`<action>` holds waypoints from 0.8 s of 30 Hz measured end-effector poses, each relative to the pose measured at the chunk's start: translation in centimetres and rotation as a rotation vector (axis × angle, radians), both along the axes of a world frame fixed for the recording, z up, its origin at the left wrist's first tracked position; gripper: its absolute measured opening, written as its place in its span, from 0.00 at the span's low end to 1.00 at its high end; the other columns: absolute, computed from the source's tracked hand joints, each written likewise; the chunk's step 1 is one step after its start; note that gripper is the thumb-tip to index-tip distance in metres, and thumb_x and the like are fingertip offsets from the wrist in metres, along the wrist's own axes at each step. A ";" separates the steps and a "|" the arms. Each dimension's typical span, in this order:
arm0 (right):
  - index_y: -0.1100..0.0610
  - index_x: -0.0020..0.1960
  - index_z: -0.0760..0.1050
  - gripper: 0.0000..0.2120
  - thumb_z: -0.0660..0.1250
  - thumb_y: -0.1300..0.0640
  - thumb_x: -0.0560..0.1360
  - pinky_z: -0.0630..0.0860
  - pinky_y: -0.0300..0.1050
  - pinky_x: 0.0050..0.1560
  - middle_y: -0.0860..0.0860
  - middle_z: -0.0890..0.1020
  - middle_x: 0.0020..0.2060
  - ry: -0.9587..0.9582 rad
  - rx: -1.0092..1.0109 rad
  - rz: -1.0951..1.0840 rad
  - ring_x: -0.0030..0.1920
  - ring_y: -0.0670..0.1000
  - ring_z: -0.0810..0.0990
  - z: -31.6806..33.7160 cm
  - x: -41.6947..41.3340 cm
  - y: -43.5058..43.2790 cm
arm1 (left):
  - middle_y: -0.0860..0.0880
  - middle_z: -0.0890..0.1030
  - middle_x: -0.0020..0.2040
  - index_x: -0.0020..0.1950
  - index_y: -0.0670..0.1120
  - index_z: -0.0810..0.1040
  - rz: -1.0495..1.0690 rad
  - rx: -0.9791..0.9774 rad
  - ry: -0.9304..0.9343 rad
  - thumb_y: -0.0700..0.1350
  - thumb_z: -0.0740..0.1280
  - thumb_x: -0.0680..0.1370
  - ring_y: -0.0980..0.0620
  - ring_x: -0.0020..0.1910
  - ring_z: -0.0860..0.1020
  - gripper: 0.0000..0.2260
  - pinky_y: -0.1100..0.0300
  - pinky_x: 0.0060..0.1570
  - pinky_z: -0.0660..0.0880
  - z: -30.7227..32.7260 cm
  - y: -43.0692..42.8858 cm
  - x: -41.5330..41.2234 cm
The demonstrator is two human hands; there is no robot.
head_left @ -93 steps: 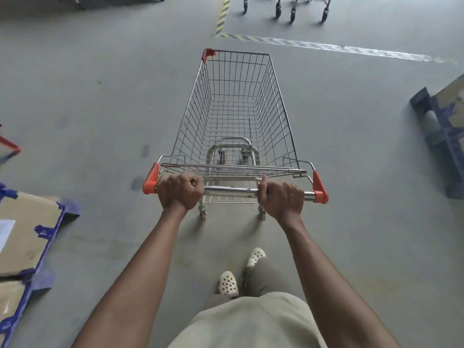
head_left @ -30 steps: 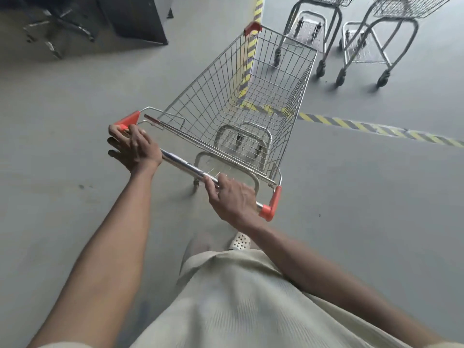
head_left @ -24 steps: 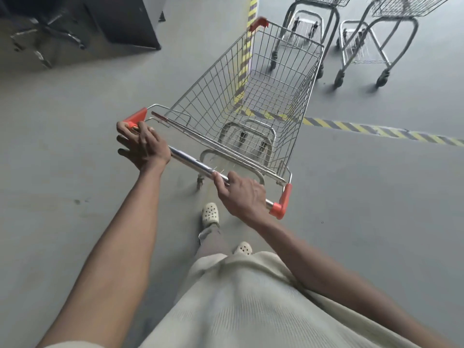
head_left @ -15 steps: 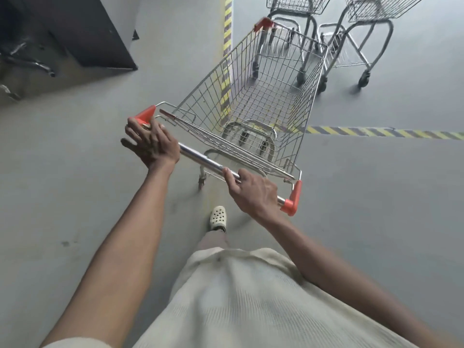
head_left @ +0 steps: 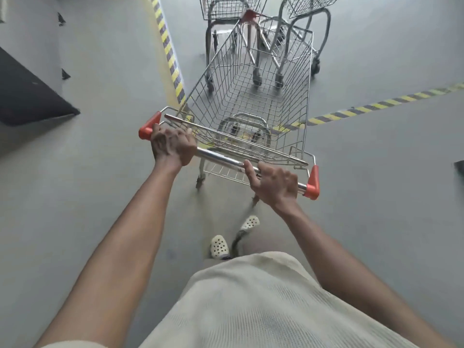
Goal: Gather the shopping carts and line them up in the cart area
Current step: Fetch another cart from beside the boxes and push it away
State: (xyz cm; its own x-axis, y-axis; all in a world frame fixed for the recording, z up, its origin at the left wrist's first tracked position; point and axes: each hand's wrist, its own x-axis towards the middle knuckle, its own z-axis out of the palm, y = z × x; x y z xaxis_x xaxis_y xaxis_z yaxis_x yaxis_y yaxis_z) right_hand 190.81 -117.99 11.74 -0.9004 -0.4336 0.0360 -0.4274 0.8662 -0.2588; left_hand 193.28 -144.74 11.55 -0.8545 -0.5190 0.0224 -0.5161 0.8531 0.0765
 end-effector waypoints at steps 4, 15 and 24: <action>0.53 0.33 0.71 0.30 0.53 0.33 0.83 0.60 0.39 0.29 0.46 0.71 0.25 0.025 0.040 -0.080 0.25 0.52 0.72 -0.4 -4.4 -0.4 | 0.40 0.80 0.35 0.34 0.47 0.74 -0.082 0.017 0.015 0.55 0.47 0.79 0.43 0.34 0.72 0.23 0.49 0.51 0.69 -0.2 -0.7 -5.3; 0.53 0.39 0.82 0.29 0.54 0.37 0.83 0.61 0.39 0.31 0.49 0.79 0.26 0.076 0.100 -0.310 0.27 0.53 0.77 -0.1 -16.2 -0.6 | 0.47 0.73 0.31 0.32 0.45 0.73 -0.256 0.074 -0.040 0.53 0.52 0.76 0.46 0.33 0.73 0.19 0.57 0.39 0.65 -0.1 -0.5 -20.7; 0.49 0.48 0.87 0.26 0.54 0.37 0.83 0.60 0.43 0.36 0.52 0.81 0.29 0.083 0.204 -0.424 0.32 0.57 0.79 -0.2 -27.8 1.5 | 0.47 0.74 0.29 0.28 0.45 0.70 -0.334 0.145 -0.060 0.54 0.51 0.73 0.49 0.30 0.73 0.20 0.60 0.34 0.63 0.5 2.1 -33.4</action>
State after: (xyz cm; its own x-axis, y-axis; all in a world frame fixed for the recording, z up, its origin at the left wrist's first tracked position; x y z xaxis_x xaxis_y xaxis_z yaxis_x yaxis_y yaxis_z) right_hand 163.04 -116.46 11.57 -0.9971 -0.0342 0.0680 -0.0373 0.9983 -0.0452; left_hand 159.87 -142.63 12.07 -0.9749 -0.2056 -0.0857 -0.2185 0.9578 0.1870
